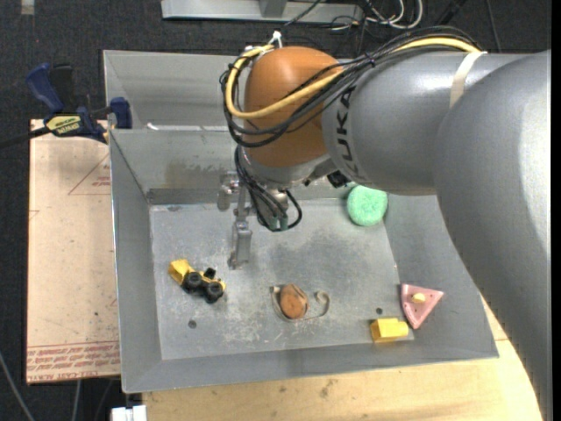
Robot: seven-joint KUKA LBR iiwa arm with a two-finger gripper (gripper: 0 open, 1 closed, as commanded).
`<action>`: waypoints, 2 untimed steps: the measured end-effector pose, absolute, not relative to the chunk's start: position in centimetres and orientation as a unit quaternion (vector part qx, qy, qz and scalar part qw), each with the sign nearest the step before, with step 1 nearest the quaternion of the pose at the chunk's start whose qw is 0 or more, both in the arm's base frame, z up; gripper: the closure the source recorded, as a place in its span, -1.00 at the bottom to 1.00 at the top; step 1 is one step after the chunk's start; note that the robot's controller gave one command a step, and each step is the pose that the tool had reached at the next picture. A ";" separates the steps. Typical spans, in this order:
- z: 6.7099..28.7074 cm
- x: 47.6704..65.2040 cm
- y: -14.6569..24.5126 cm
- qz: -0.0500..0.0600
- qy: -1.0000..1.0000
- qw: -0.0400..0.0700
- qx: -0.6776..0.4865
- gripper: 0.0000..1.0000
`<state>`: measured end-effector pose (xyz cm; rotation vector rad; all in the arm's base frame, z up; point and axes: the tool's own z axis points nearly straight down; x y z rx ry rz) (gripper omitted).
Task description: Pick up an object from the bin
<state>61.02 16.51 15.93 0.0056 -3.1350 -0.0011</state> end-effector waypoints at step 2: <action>11.8 59.9 17.5 -0.002 -1.000 -0.004 -0.005 -1.00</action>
Offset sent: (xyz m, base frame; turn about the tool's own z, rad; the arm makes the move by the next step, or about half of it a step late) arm -0.0251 0.0169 -0.0812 0.0220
